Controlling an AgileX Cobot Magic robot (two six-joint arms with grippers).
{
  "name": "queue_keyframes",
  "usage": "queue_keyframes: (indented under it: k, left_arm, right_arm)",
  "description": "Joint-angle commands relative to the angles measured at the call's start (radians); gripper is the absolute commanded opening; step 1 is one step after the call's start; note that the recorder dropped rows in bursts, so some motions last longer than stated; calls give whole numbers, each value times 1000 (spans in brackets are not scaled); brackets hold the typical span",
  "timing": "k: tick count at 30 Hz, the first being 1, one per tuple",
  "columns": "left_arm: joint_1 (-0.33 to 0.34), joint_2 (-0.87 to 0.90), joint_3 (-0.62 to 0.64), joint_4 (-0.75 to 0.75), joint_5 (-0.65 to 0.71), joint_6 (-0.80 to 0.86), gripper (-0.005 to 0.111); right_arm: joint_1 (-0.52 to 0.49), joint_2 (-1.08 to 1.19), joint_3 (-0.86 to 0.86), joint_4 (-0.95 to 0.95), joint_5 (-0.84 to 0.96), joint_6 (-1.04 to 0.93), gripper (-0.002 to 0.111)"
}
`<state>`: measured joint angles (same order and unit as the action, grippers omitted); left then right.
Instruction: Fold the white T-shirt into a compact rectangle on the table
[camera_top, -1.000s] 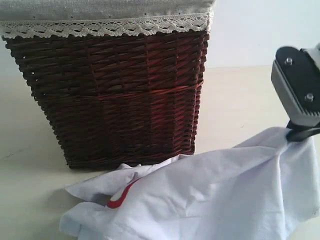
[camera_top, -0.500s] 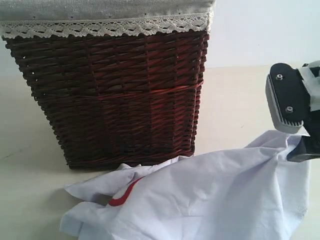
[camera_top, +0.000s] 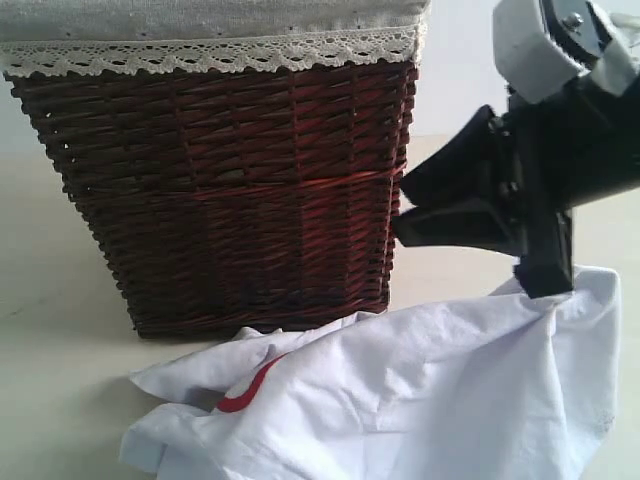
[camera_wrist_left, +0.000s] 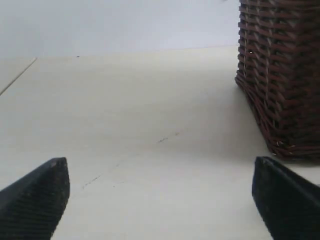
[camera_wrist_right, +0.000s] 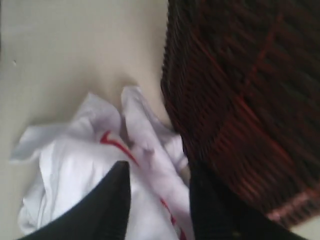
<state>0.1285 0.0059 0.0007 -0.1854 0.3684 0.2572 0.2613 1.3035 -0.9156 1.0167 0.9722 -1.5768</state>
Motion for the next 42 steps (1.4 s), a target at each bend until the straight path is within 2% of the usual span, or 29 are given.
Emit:
queue_keyframes:
  k: [1,4,6,14,22,31,36,39,42]
  left_arm:
    - [3,-6,-1,-7,-5,-4,94]
    - [3,-6,-1,-7,-5,-4,94]
    - [3,-6,-1,-7,-5,-4,94]
    - [3,-6,-1,-7,-5,-4,94]
    - [3,-6,-1,-7,-5,-4,94]
    - [3,-6,-1,-7,-5,-4,94]
    - [3,-6,-1,-7,-5,-4,94]
    - [3,-6,-1,-7,-5,-4,94]
    - [3,-6,-1,-7,-5,-4,94]
  right_arm:
    - [1,180,4,269,24,-283,13]
    - [1,291,4,352,52,-446,0]
    - [11,343,4,396,44,-540,0]
    - [94,538,1,728,-36,-540,0]
    - [111,619,-139,728,-80,-540,0]
    - [111,630,-334,728,-382,-535,0]
    - [111,603,-348,728,-374,-407,0]
    - [111,542,-348,560,-277,-296,0]
    - [111,454,-348,284,-90,-200,0]
